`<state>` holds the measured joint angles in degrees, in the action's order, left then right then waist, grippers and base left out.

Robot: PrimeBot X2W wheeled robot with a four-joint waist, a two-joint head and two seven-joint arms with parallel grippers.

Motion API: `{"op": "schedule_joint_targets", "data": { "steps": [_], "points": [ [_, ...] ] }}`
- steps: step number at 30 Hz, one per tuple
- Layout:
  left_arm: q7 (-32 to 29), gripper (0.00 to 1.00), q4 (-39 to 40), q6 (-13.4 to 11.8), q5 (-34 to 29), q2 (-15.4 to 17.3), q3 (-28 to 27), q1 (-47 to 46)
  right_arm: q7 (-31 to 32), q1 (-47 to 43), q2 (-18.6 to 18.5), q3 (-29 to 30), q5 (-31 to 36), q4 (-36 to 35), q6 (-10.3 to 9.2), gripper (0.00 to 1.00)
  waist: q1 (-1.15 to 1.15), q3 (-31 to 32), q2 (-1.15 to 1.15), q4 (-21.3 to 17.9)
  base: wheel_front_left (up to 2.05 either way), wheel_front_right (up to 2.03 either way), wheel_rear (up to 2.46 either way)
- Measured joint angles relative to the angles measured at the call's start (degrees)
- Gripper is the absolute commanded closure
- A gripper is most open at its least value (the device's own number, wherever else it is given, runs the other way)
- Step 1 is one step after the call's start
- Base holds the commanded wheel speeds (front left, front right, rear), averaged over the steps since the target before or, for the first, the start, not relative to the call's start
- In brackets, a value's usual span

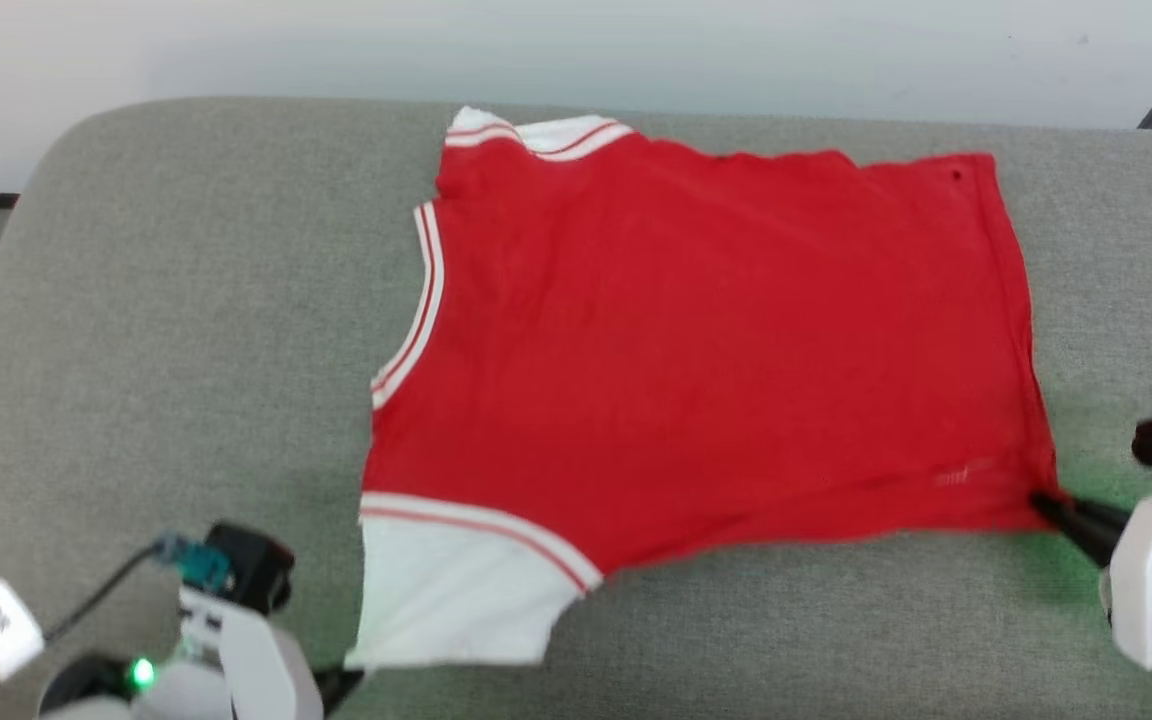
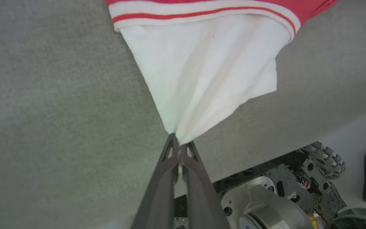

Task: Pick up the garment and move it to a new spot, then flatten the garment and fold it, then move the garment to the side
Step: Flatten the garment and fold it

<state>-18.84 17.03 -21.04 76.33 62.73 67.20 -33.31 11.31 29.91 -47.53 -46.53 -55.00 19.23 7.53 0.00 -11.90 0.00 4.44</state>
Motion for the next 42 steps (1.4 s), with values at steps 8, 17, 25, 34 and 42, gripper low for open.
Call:
{"op": "schedule_joint_targets", "data": {
  "steps": [8,17,25,34,42],
  "points": [
    [0.44,1.00,7.37,-4.80,3.28,2.16,1.66,5.72,6.45,-7.92,-4.26,2.91,-1.42,-7.82,0.00,1.00,0.00,-0.11,0.00,-0.26,0.00,0.00,0.00],
    [0.81,1.00,12.35,-7.79,2.80,6.56,-0.88,4.20,10.48,-15.11,-6.59,9.87,-3.64,-16.49,0.00,1.00,0.00,-0.84,0.00,-1.00,0.00,0.00,0.00],
    [-1.83,1.00,11.35,-4.44,-4.55,9.64,-6.25,-7.36,9.32,-13.29,-2.24,19.51,3.60,-17.13,0.00,1.00,0.00,-1.84,0.00,-2.69,0.00,0.00,0.00],
    [-8.24,1.00,-7.40,8.13,-12.30,-1.62,-8.17,-23.43,11.60,-3.14,7.13,22.13,11.48,-11.71,0.00,1.00,0.00,-4.04,0.00,-4.31,0.00,0.00,0.00],
    [-9.49,1.00,-32.04,18.24,-14.36,-15.45,-5.47,-30.23,10.85,6.25,13.49,17.24,15.34,-1.60,0.00,1.00,0.00,-6.62,0.00,-5.47,0.00,0.00,0.00]
  ]
}}
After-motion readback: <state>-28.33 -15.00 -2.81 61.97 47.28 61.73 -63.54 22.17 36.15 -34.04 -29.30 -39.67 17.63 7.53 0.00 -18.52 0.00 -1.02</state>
